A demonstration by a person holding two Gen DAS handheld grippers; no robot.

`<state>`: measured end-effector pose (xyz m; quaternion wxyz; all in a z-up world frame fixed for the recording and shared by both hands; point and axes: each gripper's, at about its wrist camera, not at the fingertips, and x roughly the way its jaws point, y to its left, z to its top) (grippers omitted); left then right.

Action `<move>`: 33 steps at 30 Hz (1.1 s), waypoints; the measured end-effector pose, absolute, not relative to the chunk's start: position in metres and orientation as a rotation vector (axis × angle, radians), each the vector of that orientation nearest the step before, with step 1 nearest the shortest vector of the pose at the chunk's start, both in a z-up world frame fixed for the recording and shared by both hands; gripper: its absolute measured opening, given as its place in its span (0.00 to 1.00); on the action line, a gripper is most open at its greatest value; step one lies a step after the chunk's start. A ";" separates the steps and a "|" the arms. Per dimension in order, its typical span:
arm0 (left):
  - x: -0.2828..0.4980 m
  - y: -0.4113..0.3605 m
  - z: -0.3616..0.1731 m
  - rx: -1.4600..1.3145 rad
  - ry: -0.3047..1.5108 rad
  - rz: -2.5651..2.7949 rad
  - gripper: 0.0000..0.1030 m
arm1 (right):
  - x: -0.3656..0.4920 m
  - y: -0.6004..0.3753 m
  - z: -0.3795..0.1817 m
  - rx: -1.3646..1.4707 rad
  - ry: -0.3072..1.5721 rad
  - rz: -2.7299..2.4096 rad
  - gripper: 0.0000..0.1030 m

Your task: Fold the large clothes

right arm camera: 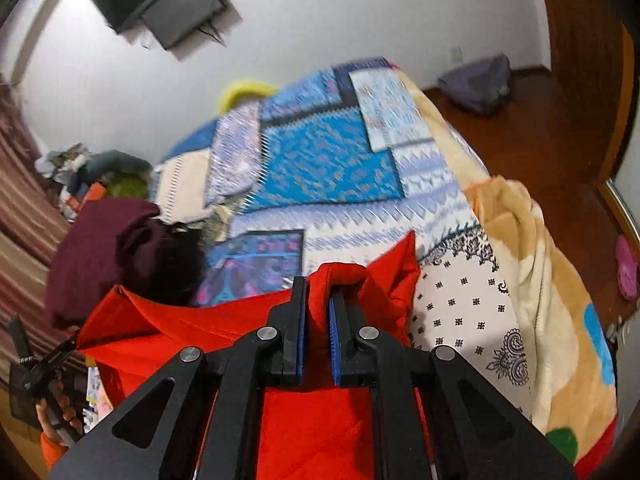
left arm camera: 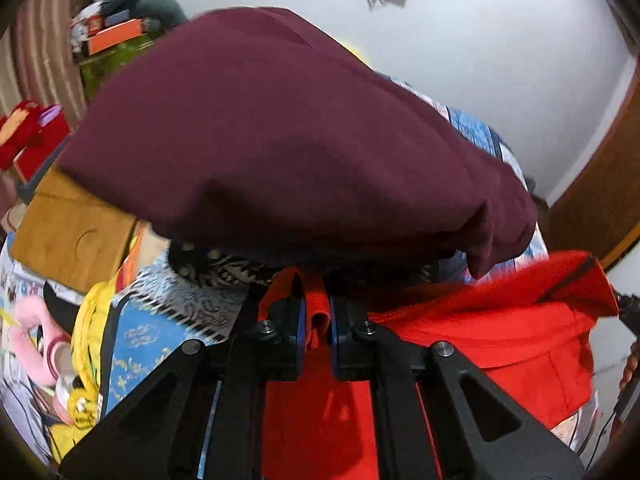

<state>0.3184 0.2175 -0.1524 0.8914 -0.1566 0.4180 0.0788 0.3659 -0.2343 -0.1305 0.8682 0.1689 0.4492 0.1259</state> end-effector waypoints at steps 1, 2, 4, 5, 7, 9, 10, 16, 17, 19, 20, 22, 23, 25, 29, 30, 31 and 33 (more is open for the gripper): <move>0.322 0.217 -0.153 -0.306 0.880 0.160 0.09 | 0.369 -0.236 -0.133 0.364 0.956 0.263 0.10; 0.325 0.217 -0.152 -0.291 0.887 0.161 0.14 | 0.371 -0.238 -0.133 0.379 0.970 0.262 0.10; 0.324 0.216 -0.145 -0.284 0.878 0.163 0.31 | 0.372 -0.245 -0.130 0.415 0.996 0.267 0.13; 0.320 0.218 -0.140 -0.287 0.859 0.168 0.43 | 0.373 -0.247 -0.128 0.426 1.011 0.267 0.13; 0.311 0.221 -0.128 -0.295 0.814 0.179 0.52 | 0.373 -0.250 -0.121 0.431 1.035 0.266 0.18; 0.302 0.224 -0.119 -0.306 0.796 0.169 0.53 | 0.368 -0.249 -0.106 0.360 1.015 0.238 0.33; 0.299 0.225 -0.118 -0.311 0.800 0.163 0.54 | 0.366 -0.247 -0.095 0.300 0.975 0.200 0.45; 0.265 0.227 -0.127 -0.268 0.829 0.214 0.64 | 0.339 -0.262 -0.064 0.165 0.859 0.167 0.61; 0.260 0.226 -0.132 -0.271 0.841 0.218 0.65 | 0.335 -0.265 -0.067 0.165 0.870 0.173 0.61; 0.250 0.231 -0.147 -0.299 0.881 0.218 0.65 | 0.324 -0.269 -0.084 0.165 0.921 0.186 0.61; 0.243 0.233 -0.159 -0.327 0.911 0.210 0.65 | 0.321 -0.270 -0.092 0.166 0.946 0.188 0.61; 0.232 0.237 -0.182 -0.388 0.958 0.188 0.65 | 0.313 -0.271 -0.116 0.177 1.011 0.193 0.61; 0.227 0.238 -0.192 -0.418 0.983 0.185 0.65 | 0.308 -0.272 -0.130 0.192 1.045 0.197 0.61; 0.217 0.239 -0.216 -0.481 1.032 0.178 0.65 | 0.298 -0.273 -0.157 0.249 1.123 0.211 0.61; 0.201 0.234 -0.257 -0.622 1.113 0.130 0.65 | 0.285 -0.268 -0.184 0.354 1.178 0.256 0.62; 0.199 0.232 -0.262 -0.661 1.121 0.110 0.65 | 0.284 -0.267 -0.186 0.369 1.165 0.252 0.62; 0.199 0.229 -0.266 -0.708 1.123 0.080 0.65 | 0.283 -0.265 -0.186 0.374 1.138 0.244 0.62; 0.200 0.224 -0.271 -0.809 1.110 0.014 0.65 | 0.285 -0.261 -0.188 0.402 1.116 0.251 0.64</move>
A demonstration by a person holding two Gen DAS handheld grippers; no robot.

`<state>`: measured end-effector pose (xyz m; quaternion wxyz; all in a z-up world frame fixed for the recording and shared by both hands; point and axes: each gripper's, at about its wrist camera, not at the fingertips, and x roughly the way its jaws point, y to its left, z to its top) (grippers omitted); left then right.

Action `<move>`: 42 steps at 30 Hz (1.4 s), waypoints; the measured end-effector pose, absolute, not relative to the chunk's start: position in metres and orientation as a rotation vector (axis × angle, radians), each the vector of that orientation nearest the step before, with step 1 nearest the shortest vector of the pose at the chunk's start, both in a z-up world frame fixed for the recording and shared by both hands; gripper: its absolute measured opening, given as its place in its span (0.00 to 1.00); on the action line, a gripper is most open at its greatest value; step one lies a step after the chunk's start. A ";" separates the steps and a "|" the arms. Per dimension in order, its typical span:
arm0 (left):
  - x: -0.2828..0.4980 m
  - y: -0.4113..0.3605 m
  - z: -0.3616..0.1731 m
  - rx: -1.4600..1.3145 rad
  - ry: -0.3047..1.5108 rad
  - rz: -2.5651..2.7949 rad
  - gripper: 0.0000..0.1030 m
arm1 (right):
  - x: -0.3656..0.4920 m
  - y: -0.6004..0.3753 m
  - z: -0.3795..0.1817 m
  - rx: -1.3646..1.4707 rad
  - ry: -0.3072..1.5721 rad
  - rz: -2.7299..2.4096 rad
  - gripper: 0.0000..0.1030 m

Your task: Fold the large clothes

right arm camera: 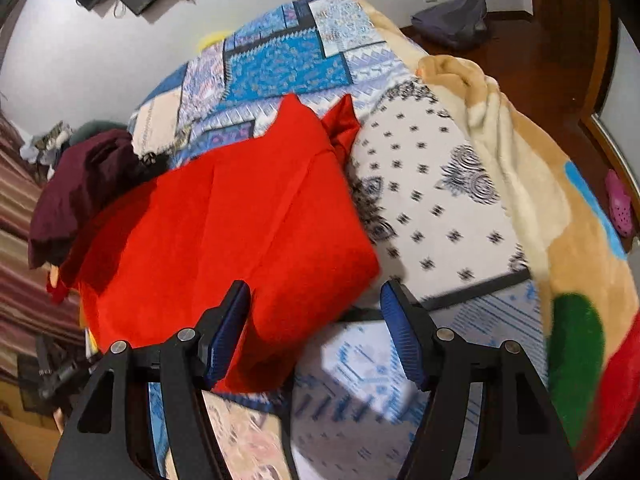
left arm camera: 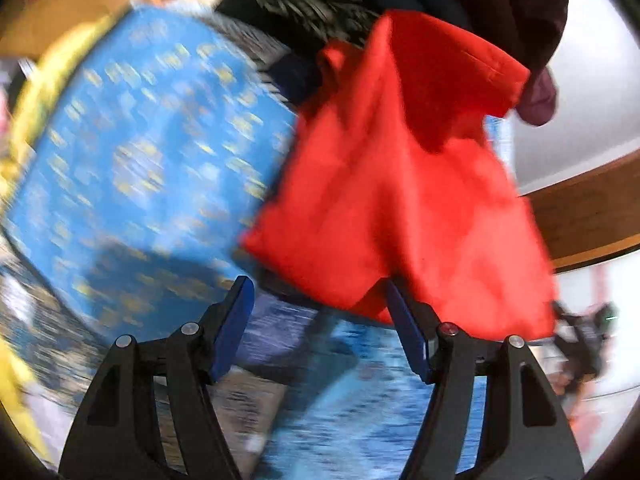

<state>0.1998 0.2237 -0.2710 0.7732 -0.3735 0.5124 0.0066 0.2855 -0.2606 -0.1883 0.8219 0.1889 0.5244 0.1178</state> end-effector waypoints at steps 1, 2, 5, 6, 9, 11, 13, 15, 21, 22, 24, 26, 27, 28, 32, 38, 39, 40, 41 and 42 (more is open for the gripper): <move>0.202 0.221 -0.273 -0.846 1.106 -0.011 0.65 | 0.287 -0.259 -0.190 0.421 1.112 0.252 0.64; 0.207 0.218 -0.275 -0.868 1.103 -0.028 0.65 | 0.291 -0.257 -0.193 0.437 1.109 0.244 0.64; 0.221 0.211 -0.280 -0.876 1.095 -0.016 0.65 | 0.298 -0.249 -0.196 0.435 1.092 0.221 0.60; 0.226 0.210 -0.282 -0.882 1.092 -0.007 0.64 | 0.298 -0.247 -0.196 0.440 1.089 0.223 0.52; 0.235 0.210 -0.285 -0.908 1.061 0.023 0.41 | 0.299 -0.246 -0.203 0.508 1.125 0.264 0.18; 0.238 0.206 -0.278 -0.849 1.040 0.058 0.09 | 0.295 -0.246 -0.200 0.520 1.102 0.281 0.14; 0.237 0.200 -0.267 -0.781 1.019 0.073 0.05 | 0.287 -0.245 -0.190 0.508 1.069 0.309 0.10; 0.232 0.193 -0.250 -0.700 0.998 0.089 0.03 | 0.278 -0.245 -0.177 0.495 1.045 0.330 0.09; 0.190 0.191 -0.204 -0.645 0.925 0.015 0.03 | 0.241 -0.247 -0.145 0.416 0.989 0.372 0.09; 0.183 0.191 -0.202 -0.644 0.928 0.002 0.03 | 0.232 -0.249 -0.142 0.406 0.984 0.373 0.09; 0.173 0.189 -0.201 -0.624 0.952 -0.021 0.04 | 0.218 -0.251 -0.143 0.370 0.988 0.366 0.09; 0.167 0.187 -0.212 -0.563 1.014 0.009 0.09 | 0.208 -0.250 -0.149 0.302 1.011 0.350 0.13; 0.163 0.185 -0.218 -0.525 1.042 0.046 0.15 | 0.202 -0.250 -0.152 0.261 1.023 0.327 0.16; 0.162 0.185 -0.223 -0.500 1.062 0.067 0.19 | 0.200 -0.251 -0.153 0.243 1.026 0.310 0.18; 0.148 0.187 -0.227 -0.454 1.064 0.153 0.39 | 0.187 -0.271 -0.152 0.236 1.033 0.220 0.32; 0.143 0.208 -0.194 -0.417 0.991 0.191 0.41 | 0.178 -0.283 -0.121 0.184 0.946 0.146 0.33; 0.150 0.211 -0.191 -0.399 0.981 0.189 0.48 | 0.178 -0.279 -0.113 0.163 0.920 0.145 0.35; 0.153 0.210 -0.186 -0.378 0.969 0.186 0.53 | 0.179 -0.275 -0.108 0.152 0.903 0.154 0.39; 0.156 0.207 -0.179 -0.350 0.958 0.181 0.62 | 0.181 -0.271 -0.103 0.145 0.891 0.163 0.42; 0.161 0.205 -0.176 -0.327 0.950 0.178 0.66 | 0.185 -0.264 -0.099 0.137 0.875 0.177 0.48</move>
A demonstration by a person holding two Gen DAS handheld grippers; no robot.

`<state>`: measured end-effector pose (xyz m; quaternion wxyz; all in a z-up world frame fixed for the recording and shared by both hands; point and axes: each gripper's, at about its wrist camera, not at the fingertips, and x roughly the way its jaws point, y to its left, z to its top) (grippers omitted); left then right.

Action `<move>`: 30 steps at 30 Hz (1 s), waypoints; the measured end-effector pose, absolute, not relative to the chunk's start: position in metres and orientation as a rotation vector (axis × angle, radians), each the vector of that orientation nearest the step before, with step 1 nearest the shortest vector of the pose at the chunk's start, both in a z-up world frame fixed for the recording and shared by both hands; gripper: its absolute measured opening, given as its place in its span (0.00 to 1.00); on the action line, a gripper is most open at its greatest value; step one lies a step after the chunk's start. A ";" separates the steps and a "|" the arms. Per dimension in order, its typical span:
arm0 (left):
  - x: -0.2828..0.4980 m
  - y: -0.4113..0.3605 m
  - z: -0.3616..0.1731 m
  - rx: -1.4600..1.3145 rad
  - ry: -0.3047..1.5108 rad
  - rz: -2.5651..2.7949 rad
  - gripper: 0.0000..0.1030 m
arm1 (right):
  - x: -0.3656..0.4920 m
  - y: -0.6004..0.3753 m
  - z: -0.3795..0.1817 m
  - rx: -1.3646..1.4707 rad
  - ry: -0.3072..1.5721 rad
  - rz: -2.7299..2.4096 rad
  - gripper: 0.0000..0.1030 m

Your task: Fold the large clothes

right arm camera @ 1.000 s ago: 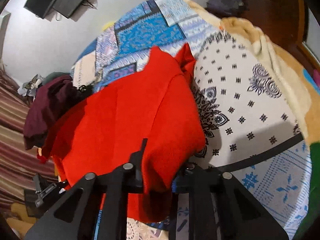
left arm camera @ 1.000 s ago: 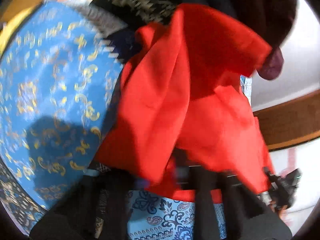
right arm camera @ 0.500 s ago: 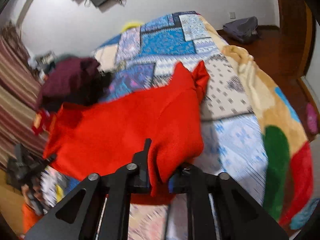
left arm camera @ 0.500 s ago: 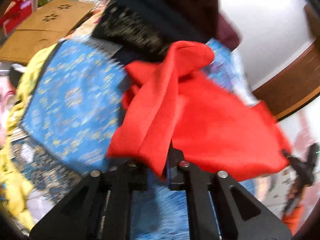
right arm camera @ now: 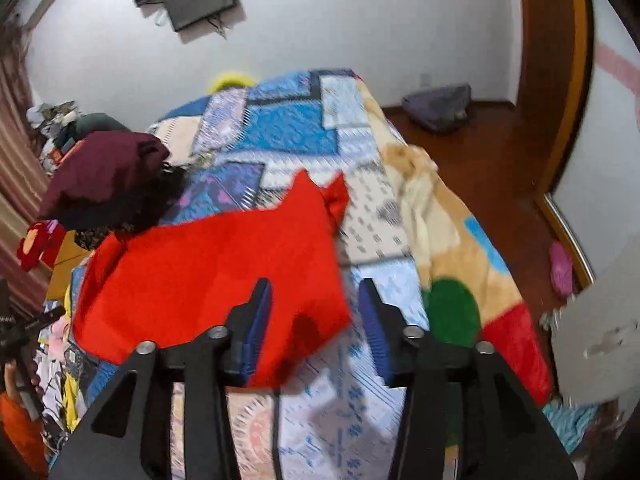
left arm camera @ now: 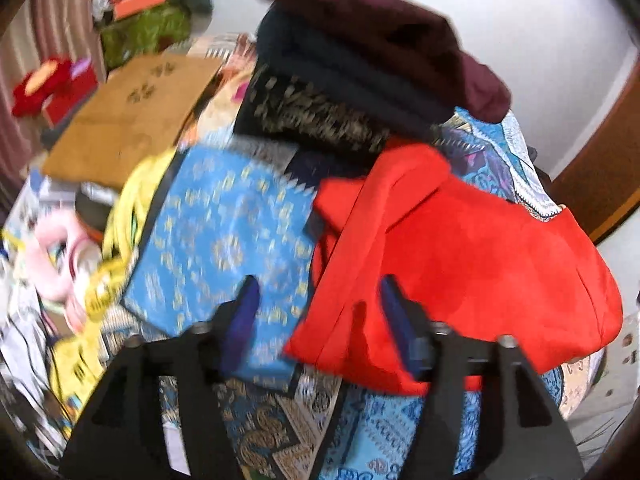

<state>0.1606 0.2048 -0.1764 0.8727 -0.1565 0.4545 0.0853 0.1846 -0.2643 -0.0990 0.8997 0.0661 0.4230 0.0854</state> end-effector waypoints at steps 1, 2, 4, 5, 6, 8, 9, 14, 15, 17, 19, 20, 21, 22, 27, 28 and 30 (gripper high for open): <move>0.168 0.200 -0.173 -0.295 0.940 0.169 0.67 | 0.188 -0.258 -0.097 0.131 0.862 0.187 0.50; 0.176 0.197 -0.173 -0.274 0.940 0.158 0.72 | 0.189 -0.253 -0.096 0.126 0.853 0.198 0.50; 0.196 0.191 -0.180 -0.235 0.965 0.144 0.81 | 0.196 -0.238 -0.100 0.111 0.857 0.228 0.51; 0.206 0.189 -0.186 -0.220 0.978 0.140 0.81 | 0.201 -0.230 -0.105 0.107 0.871 0.242 0.51; 0.215 0.187 -0.192 -0.208 0.995 0.132 0.81 | 0.207 -0.221 -0.112 0.107 0.891 0.259 0.51; 0.237 0.183 -0.210 -0.196 1.058 0.101 0.81 | 0.214 -0.207 -0.127 0.104 0.937 0.291 0.51; 0.247 0.182 -0.219 -0.193 1.086 0.096 0.81 | 0.218 -0.198 -0.137 0.097 0.969 0.309 0.51; 0.290 0.201 -0.242 -0.160 1.155 0.179 0.81 | 0.216 -0.182 -0.164 0.056 1.038 0.334 0.51; 0.294 0.210 -0.240 -0.171 1.146 0.201 0.81 | 0.215 -0.180 -0.165 0.038 1.037 0.331 0.51; 0.297 0.231 -0.230 -0.209 1.115 0.263 0.81 | 0.211 -0.180 -0.164 0.005 1.027 0.334 0.51; 0.292 0.245 -0.219 -0.222 1.077 0.329 0.81 | 0.209 -0.183 -0.162 -0.008 1.019 0.324 0.51; 0.286 0.251 -0.212 -0.231 1.051 0.354 0.81 | 0.209 -0.185 -0.161 -0.007 1.016 0.319 0.51; 0.279 0.254 -0.206 -0.232 1.025 0.388 0.81 | 0.208 -0.188 -0.160 -0.001 1.012 0.312 0.51; 0.271 0.257 -0.202 -0.230 1.002 0.414 0.81 | 0.208 -0.188 -0.159 0.005 1.011 0.308 0.51; 0.223 0.254 -0.189 -0.295 0.968 0.396 0.81 | 0.208 -0.186 -0.154 0.034 1.004 0.311 0.51; 0.213 0.251 -0.187 -0.312 0.962 0.384 0.81 | 0.207 -0.185 -0.153 0.034 1.001 0.315 0.51; 0.191 0.242 -0.183 -0.346 0.951 0.365 0.81 | 0.204 -0.179 -0.150 0.026 0.990 0.330 0.51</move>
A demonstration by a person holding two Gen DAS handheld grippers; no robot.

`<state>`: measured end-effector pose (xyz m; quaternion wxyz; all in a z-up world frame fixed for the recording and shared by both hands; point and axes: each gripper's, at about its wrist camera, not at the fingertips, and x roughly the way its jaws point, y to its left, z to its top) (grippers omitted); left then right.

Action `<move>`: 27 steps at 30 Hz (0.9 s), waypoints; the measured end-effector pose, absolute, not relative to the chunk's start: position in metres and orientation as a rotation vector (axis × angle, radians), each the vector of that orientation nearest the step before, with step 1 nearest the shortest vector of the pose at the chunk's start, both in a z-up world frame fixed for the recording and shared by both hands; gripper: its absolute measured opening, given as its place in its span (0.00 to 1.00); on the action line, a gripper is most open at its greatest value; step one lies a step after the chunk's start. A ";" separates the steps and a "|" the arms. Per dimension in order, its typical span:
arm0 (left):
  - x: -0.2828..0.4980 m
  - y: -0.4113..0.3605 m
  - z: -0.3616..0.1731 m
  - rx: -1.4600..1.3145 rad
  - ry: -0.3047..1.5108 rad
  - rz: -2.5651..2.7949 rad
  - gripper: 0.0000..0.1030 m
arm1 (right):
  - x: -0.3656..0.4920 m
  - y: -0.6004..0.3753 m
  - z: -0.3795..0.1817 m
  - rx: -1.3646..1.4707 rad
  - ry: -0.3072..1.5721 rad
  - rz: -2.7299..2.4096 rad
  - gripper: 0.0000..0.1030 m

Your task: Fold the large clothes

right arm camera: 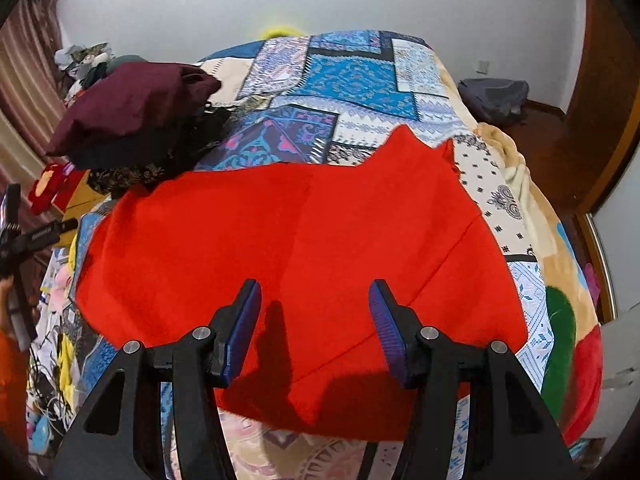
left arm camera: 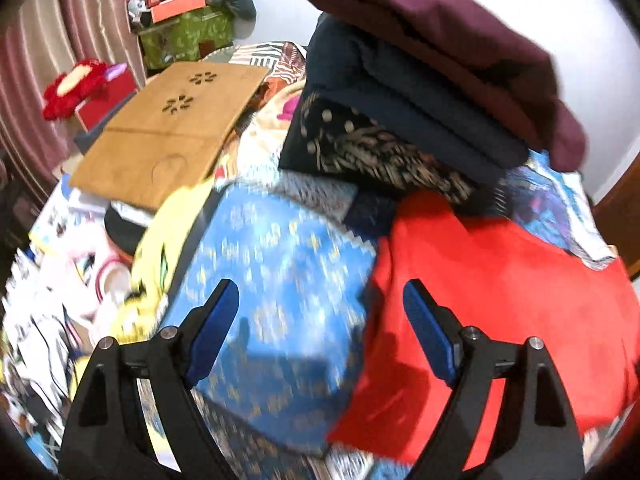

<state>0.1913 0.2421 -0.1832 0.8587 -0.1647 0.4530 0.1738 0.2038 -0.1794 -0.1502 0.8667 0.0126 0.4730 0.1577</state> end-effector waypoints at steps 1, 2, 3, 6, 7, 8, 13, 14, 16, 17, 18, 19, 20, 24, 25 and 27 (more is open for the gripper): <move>0.181 0.238 -0.183 -0.363 0.948 0.353 0.81 | 0.201 -0.176 -0.148 0.023 0.982 0.343 0.51; 0.167 0.234 -0.182 -0.392 0.942 0.333 0.81 | 0.199 -0.174 -0.146 0.021 0.978 0.351 0.51; 0.161 0.229 -0.181 -0.412 0.939 0.320 0.81 | 0.197 -0.170 -0.143 0.015 0.970 0.362 0.51; 0.141 0.217 -0.184 -0.508 0.943 0.263 0.82 | 0.192 -0.161 -0.135 -0.013 0.944 0.382 0.51; 0.136 0.214 -0.186 -0.547 0.950 0.246 0.82 | 0.189 -0.156 -0.132 -0.027 0.931 0.392 0.51; 0.131 0.213 -0.191 -0.599 0.961 0.227 0.81 | 0.188 -0.152 -0.129 -0.037 0.922 0.402 0.51; 0.117 0.201 -0.209 -0.748 0.982 0.186 0.82 | 0.183 -0.136 -0.125 -0.075 0.890 0.435 0.51; 0.118 0.197 -0.214 -0.766 0.997 0.166 0.82 | 0.183 -0.134 -0.126 -0.080 0.888 0.441 0.51; 0.123 0.192 -0.226 -0.820 1.022 0.097 0.82 | 0.181 -0.129 -0.128 -0.088 0.888 0.448 0.51; 0.128 0.188 -0.234 -0.873 1.041 0.034 0.81 | 0.181 -0.127 -0.129 -0.092 0.891 0.451 0.51; 0.133 0.185 -0.240 -0.910 1.062 -0.007 0.81 | 0.181 -0.125 -0.130 -0.094 0.893 0.451 0.51; 0.137 0.183 -0.244 -0.930 1.074 -0.025 0.81 | 0.181 -0.123 -0.132 -0.098 0.899 0.455 0.51; 0.141 0.181 -0.248 -0.941 1.078 -0.036 0.81 | 0.181 -0.122 -0.133 -0.100 0.901 0.456 0.51; 0.164 0.175 -0.259 -0.922 1.097 -0.022 0.81 | 0.182 -0.118 -0.135 -0.112 0.906 0.456 0.51; 0.168 0.175 -0.262 -0.937 1.094 -0.023 0.81 | 0.183 -0.117 -0.136 -0.115 0.908 0.457 0.51; 0.179 0.178 -0.268 -0.969 1.083 -0.010 0.81 | 0.183 -0.116 -0.136 -0.120 0.912 0.456 0.51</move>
